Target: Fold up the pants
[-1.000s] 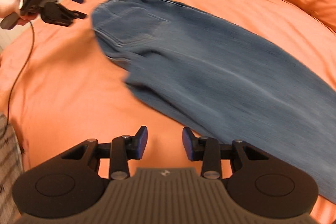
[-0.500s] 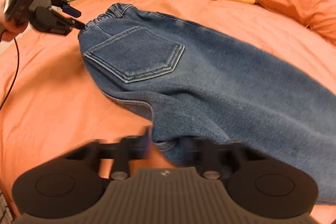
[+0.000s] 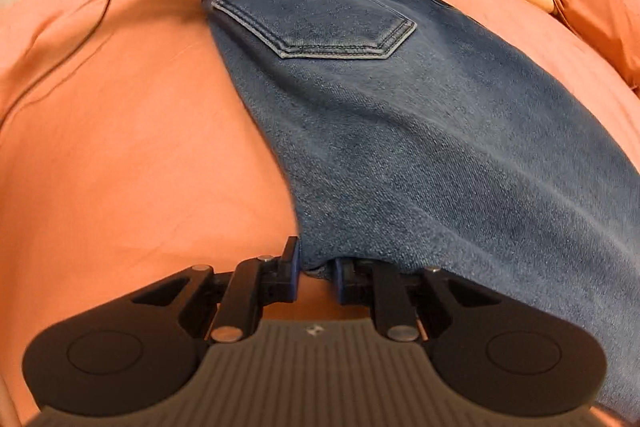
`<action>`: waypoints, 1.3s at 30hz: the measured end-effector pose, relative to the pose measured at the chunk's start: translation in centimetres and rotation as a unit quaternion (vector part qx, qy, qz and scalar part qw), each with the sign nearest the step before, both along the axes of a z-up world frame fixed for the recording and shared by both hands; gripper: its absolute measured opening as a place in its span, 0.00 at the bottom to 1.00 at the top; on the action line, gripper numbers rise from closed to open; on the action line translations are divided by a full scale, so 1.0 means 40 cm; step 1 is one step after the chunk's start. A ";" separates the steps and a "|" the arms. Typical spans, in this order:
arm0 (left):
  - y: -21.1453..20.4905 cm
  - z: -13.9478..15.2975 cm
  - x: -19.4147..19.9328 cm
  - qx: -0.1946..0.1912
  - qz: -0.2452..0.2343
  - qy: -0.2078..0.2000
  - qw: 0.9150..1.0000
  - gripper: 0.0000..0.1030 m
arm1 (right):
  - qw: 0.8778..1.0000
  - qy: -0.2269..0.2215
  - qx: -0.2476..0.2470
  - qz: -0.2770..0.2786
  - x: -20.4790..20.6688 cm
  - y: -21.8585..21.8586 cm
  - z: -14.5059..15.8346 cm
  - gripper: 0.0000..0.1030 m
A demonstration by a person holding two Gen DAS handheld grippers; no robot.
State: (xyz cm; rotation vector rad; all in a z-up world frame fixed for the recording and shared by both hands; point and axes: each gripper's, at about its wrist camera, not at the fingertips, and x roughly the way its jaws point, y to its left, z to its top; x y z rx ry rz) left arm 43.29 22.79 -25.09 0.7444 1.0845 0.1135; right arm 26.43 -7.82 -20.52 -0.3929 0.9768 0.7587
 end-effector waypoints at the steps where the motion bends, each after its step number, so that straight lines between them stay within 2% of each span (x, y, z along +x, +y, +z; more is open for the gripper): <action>1: 0.003 0.004 0.004 0.003 0.003 -0.001 1.000 0.00 | 1.000 0.003 -0.001 0.001 0.005 -0.003 0.005 0.12; 3: 0.015 0.025 0.000 0.006 0.001 0.000 1.000 0.00 | 1.000 0.003 -0.009 0.010 0.011 -0.002 0.015 0.13; 4: 0.023 0.043 -0.007 0.004 0.002 -0.001 1.000 0.00 | 1.000 0.005 -0.014 0.017 0.011 -0.002 0.019 0.17; 5: 0.029 0.062 -0.015 0.003 0.001 -0.003 1.000 0.06 | 1.000 0.007 -0.018 0.018 0.013 -0.007 0.029 0.19; 6: 0.036 0.082 -0.025 -0.001 -0.004 -0.003 1.000 0.08 | 1.000 0.010 -0.018 0.017 0.014 -0.014 0.037 0.29; 8: 0.044 0.127 -0.052 -0.016 -0.015 -0.013 1.000 0.08 | 1.000 0.009 -0.017 0.009 0.016 -0.030 0.055 0.35; 12: 0.034 0.208 -0.084 -0.081 -0.032 -0.024 0.996 0.08 | 1.000 0.013 -0.004 -0.002 0.020 -0.072 0.108 0.33; 15: 0.009 0.238 -0.099 -0.142 -0.041 -0.027 0.989 0.08 | 1.000 -0.008 0.000 -0.010 0.027 -0.092 0.153 0.32; 17: -0.009 0.233 -0.098 -0.175 -0.040 -0.014 0.984 0.08 | 0.999 -0.027 0.001 -0.020 0.041 -0.100 0.177 0.30; 18: -0.024 0.221 -0.097 -0.180 -0.039 -0.008 0.983 0.08 | 0.999 -0.035 0.000 -0.029 0.052 -0.103 0.182 0.30; 21: -0.053 0.178 -0.079 -0.169 -0.033 0.003 0.985 0.08 | 0.998 -0.041 -0.007 -0.053 0.096 -0.111 0.172 0.30; 24: -0.044 0.143 -0.038 -0.178 -0.009 0.010 0.984 0.05 | 0.997 -0.039 -0.028 -0.068 0.139 -0.113 0.140 0.30; 28: -0.046 0.110 0.028 -0.169 0.014 0.010 0.985 0.06 | 0.996 -0.024 -0.039 -0.080 0.182 -0.111 0.100 0.30; 31: -0.061 0.086 0.062 -0.151 0.006 0.015 0.988 0.06 | 0.996 -0.009 -0.048 -0.079 0.181 -0.127 0.066 0.30; 34: -0.036 0.079 0.095 -0.177 0.026 0.018 0.984 0.06 | 0.995 0.012 -0.037 -0.089 0.181 -0.131 0.027 0.30; 36: -0.016 0.075 0.113 -0.196 0.042 0.019 0.979 0.07 | 0.995 0.021 -0.029 -0.093 0.168 -0.136 0.008 0.26; 39: -0.011 0.065 0.120 -0.197 0.047 0.017 0.979 0.07 | 0.996 0.011 -0.040 -0.074 0.143 -0.132 0.001 0.23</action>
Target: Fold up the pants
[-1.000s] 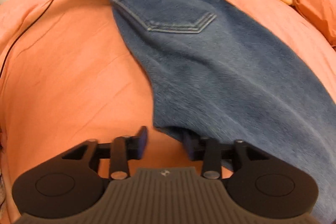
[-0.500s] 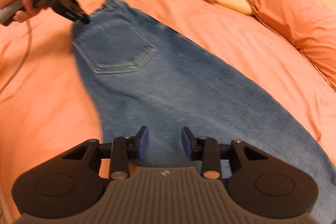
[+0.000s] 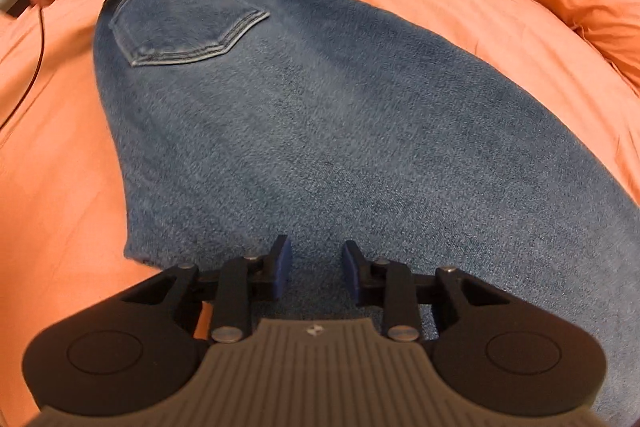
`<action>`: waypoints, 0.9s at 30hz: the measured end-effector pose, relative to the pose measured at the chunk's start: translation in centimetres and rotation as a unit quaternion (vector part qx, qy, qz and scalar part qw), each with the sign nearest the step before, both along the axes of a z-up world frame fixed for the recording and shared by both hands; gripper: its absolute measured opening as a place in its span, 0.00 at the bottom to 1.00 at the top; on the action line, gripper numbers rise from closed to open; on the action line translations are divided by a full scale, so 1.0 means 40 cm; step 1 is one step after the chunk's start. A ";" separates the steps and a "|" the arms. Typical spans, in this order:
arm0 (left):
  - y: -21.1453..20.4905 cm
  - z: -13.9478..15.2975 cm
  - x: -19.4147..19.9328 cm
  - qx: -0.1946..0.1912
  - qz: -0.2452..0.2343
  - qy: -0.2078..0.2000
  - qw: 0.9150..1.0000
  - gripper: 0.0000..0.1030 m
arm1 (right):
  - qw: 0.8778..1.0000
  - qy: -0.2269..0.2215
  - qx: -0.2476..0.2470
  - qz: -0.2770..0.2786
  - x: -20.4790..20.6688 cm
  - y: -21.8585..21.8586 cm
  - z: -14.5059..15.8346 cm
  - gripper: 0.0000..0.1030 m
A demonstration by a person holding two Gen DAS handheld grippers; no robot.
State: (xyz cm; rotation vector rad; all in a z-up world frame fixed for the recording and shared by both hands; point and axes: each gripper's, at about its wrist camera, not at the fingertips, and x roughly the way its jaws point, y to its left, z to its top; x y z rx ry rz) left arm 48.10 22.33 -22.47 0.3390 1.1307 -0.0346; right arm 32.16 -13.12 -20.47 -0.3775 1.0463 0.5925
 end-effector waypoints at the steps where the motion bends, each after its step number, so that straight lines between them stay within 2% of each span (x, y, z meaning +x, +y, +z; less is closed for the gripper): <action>1: -0.004 -0.002 -0.001 0.005 0.000 -0.001 1.000 0.07 | 1.000 0.000 -0.003 0.003 -0.003 -0.001 0.000 0.23; 5: -0.047 0.018 -0.026 0.048 0.001 -0.011 0.999 0.05 | 1.000 0.011 -0.008 0.006 -0.021 -0.013 0.013 0.23; 7: -0.083 0.041 -0.062 0.083 -0.027 -0.019 0.996 0.06 | 1.000 0.011 0.000 -0.006 -0.026 -0.028 0.033 0.24; 8: -0.097 0.055 -0.087 0.097 -0.042 -0.026 0.994 0.15 | 1.000 0.007 0.003 -0.012 -0.027 -0.039 0.044 0.24; 9: -0.107 0.070 -0.113 0.102 -0.053 -0.033 0.993 0.33 | 1.000 0.002 0.006 -0.016 -0.030 -0.054 0.054 0.25; 10: -0.118 0.088 -0.142 0.102 -0.060 -0.044 0.992 0.41 | 1.000 -0.003 0.008 -0.021 -0.040 -0.070 0.066 0.28; 11: -0.130 0.106 -0.170 0.102 -0.061 -0.057 0.991 0.46 | 1.000 -0.008 0.010 -0.028 -0.048 -0.087 0.074 0.35; 13: -0.158 0.137 -0.223 0.095 -0.063 -0.076 0.991 0.46 | 0.999 -0.014 0.012 -0.037 -0.064 -0.137 0.099 0.38; 14: -0.175 0.149 -0.247 0.089 -0.064 -0.084 0.990 0.37 | 0.999 -0.017 0.008 -0.041 -0.074 -0.161 0.108 0.39; 15: -0.198 0.160 -0.267 0.084 -0.068 -0.090 0.990 0.38 | 0.999 -0.022 0.001 -0.046 -0.078 -0.188 0.115 0.41; 19: -0.289 0.185 -0.330 0.020 -0.089 -0.082 0.992 0.38 | 0.995 -0.037 -0.024 -0.089 -0.107 -0.330 0.144 0.41; 23: -0.399 0.174 -0.387 -0.004 -0.113 -0.071 0.991 0.38 | 0.986 -0.040 -0.043 -0.158 -0.135 -0.496 0.147 0.40; 27: -0.484 0.127 -0.423 -0.007 -0.131 -0.050 0.990 0.38 | 0.976 -0.063 -0.064 -0.197 -0.163 -0.670 0.143 0.40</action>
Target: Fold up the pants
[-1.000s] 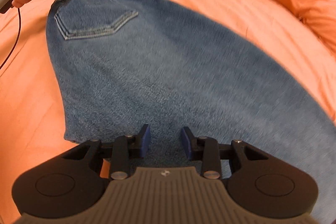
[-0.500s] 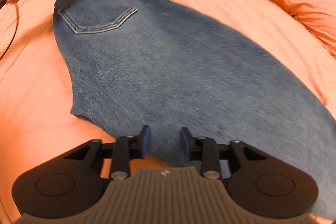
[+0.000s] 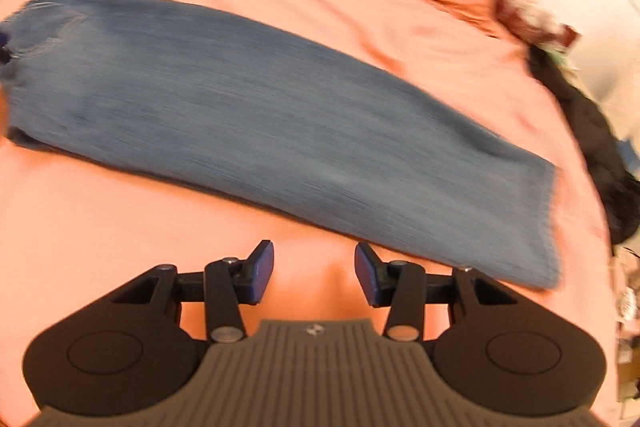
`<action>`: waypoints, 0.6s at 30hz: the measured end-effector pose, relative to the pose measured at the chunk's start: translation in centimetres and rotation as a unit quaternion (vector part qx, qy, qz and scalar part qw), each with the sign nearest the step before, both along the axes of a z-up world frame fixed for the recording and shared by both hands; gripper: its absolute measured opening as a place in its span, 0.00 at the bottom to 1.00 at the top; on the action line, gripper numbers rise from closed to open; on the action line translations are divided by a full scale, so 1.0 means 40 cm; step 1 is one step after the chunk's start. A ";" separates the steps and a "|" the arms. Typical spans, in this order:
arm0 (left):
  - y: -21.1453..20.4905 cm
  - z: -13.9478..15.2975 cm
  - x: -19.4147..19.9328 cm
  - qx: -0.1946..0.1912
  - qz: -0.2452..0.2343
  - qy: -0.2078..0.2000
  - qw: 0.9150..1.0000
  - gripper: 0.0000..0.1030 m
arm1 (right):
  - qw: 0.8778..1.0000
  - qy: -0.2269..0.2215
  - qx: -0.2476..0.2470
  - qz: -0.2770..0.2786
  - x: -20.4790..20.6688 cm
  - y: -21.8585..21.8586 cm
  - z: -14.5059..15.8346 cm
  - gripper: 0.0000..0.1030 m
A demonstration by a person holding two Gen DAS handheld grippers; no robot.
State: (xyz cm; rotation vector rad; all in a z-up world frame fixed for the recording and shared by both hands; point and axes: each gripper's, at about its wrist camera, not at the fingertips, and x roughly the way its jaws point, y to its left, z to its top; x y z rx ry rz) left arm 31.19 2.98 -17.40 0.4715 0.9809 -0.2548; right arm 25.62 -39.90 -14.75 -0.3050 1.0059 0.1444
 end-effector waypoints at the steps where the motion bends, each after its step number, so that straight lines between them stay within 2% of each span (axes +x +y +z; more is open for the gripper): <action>1: -0.015 -0.015 -0.005 -0.002 0.000 0.007 1.000 0.38 | 1.000 -0.001 0.003 -0.018 0.001 -0.044 -0.002 0.40; 4: -0.052 -0.051 -0.015 0.005 0.006 0.015 1.000 0.38 | 0.996 -0.003 0.033 -0.080 0.008 -0.180 0.000 0.40; 7: -0.075 -0.072 0.003 0.025 0.009 0.011 1.000 0.38 | 0.992 -0.011 0.051 -0.112 0.033 -0.280 0.003 0.40; 13: -0.110 -0.059 0.092 0.042 0.034 0.008 0.998 0.38 | 0.996 -0.035 0.033 -0.077 0.160 -0.382 0.000 0.44; 16: -0.118 -0.053 0.154 0.040 0.034 0.003 0.999 0.38 | 0.998 -0.034 0.003 -0.049 0.257 -0.406 -0.017 0.60; 18: -0.121 -0.054 0.198 0.044 0.037 -0.004 0.998 0.39 | 0.998 -0.035 -0.016 -0.046 0.316 -0.428 -0.031 0.63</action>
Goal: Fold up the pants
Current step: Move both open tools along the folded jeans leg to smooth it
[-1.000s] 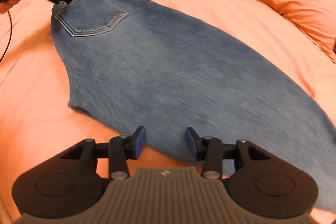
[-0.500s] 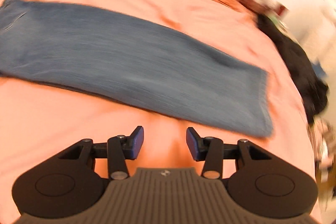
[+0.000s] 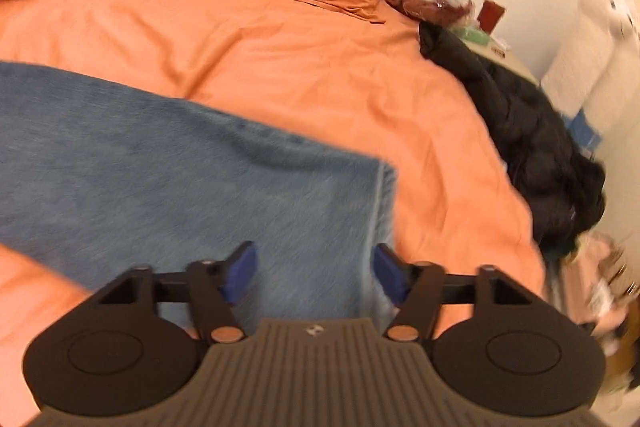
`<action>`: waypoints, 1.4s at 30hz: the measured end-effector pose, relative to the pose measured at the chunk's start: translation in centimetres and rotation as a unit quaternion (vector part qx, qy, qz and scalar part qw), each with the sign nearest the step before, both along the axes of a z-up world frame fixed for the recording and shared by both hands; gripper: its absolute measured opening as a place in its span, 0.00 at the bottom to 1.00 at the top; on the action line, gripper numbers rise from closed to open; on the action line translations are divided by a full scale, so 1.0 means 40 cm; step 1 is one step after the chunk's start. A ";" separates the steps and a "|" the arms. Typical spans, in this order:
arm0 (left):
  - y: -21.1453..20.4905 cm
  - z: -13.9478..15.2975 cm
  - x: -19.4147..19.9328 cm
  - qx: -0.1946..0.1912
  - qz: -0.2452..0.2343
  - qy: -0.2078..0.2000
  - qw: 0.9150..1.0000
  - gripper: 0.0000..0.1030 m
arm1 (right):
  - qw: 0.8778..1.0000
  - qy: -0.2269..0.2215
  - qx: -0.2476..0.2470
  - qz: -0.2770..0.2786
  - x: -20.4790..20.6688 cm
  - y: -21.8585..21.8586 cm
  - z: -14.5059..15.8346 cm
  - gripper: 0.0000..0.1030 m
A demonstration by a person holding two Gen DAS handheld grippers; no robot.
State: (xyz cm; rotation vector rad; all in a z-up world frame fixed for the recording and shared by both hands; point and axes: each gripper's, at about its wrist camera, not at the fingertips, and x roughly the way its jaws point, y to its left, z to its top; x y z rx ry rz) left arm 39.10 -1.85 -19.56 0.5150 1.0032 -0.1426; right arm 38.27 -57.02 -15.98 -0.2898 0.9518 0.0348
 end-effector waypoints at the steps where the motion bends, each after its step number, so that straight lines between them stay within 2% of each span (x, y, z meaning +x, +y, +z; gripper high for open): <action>1: -0.002 -0.001 0.022 0.003 0.001 -0.007 1.000 0.40 | 1.000 0.001 0.000 -0.002 0.028 -0.014 -0.006 0.63; 3: -0.009 -0.005 0.063 0.008 -0.002 -0.018 1.000 0.49 | 1.000 0.001 0.009 -0.007 0.076 -0.043 -0.016 0.63; 5: -0.020 -0.013 0.103 0.011 -0.013 -0.022 1.000 0.51 | 1.000 0.001 0.018 -0.019 0.124 -0.068 -0.032 0.62; 7: -0.036 -0.023 0.137 0.011 -0.031 -0.025 0.999 0.51 | 0.999 0.003 0.032 -0.032 0.163 -0.083 -0.049 0.56; 8: -0.048 -0.029 0.153 0.013 -0.048 -0.023 0.999 0.53 | 0.998 0.005 0.045 -0.035 0.180 -0.090 -0.058 0.52; 11: -0.091 -0.046 0.192 0.027 -0.108 -0.018 0.994 0.66 | 0.998 0.020 0.053 -0.038 0.225 -0.093 -0.086 0.52; 13: -0.116 -0.061 0.217 0.033 -0.133 -0.011 0.991 0.68 | 0.998 0.028 0.046 -0.030 0.232 -0.091 -0.098 0.40; 14: -0.127 -0.068 0.230 0.035 -0.139 -0.008 0.990 0.69 | 0.999 0.025 0.029 -0.032 0.235 -0.092 -0.099 0.19; 15: -0.138 -0.078 0.242 0.040 -0.140 -0.005 0.989 0.69 | 0.999 0.021 0.021 -0.036 0.238 -0.097 -0.097 0.11; 17: -0.151 -0.093 0.262 0.040 -0.140 0.003 0.989 0.66 | 0.999 0.015 0.036 -0.037 0.234 -0.110 -0.083 0.10; 19: -0.157 -0.105 0.273 0.033 -0.135 0.012 0.990 0.56 | 1.000 0.012 0.021 -0.020 0.228 -0.103 -0.075 0.10; 21: -0.161 -0.113 0.281 0.024 -0.127 0.016 0.992 0.40 | 1.000 -0.007 -0.001 -0.011 0.216 -0.091 -0.063 0.09; 24: -0.174 -0.122 0.276 0.034 -0.123 0.009 0.992 0.35 | 0.998 -0.055 -0.027 -0.011 0.205 -0.077 -0.036 0.07; 25: -0.179 -0.121 0.274 0.037 -0.122 0.005 0.992 0.35 | 0.997 -0.067 -0.033 -0.015 0.206 -0.074 -0.031 0.07; 29: -0.180 -0.118 0.263 0.030 -0.097 -0.001 0.995 0.34 | 0.998 -0.038 -0.056 -0.020 0.242 -0.062 -0.081 0.07; 32: -0.187 -0.115 0.256 0.038 -0.078 -0.006 0.996 0.42 | 0.998 -0.025 -0.048 -0.040 0.256 -0.067 -0.117 0.07; 34: -0.192 -0.109 0.259 0.050 -0.069 -0.013 0.996 0.50 | 0.998 -0.026 -0.035 -0.053 0.257 -0.074 -0.115 0.10; 35: -0.194 -0.104 0.256 0.055 -0.068 -0.017 0.996 0.52 | 0.997 -0.025 -0.032 -0.062 0.257 -0.079 -0.107 0.18; 36: -0.194 -0.099 0.251 0.057 -0.068 -0.020 0.996 0.52 | 0.997 -0.025 -0.031 -0.067 0.258 -0.082 -0.099 0.32; 38: -0.194 -0.084 0.236 0.062 -0.064 -0.028 0.996 0.52 | 0.997 -0.022 -0.012 -0.068 0.242 -0.092 -0.072 0.34; 42: -0.195 -0.045 0.191 0.045 -0.063 -0.030 0.997 0.52 | 0.995 -0.009 0.030 -0.095 0.176 -0.114 -0.026 0.35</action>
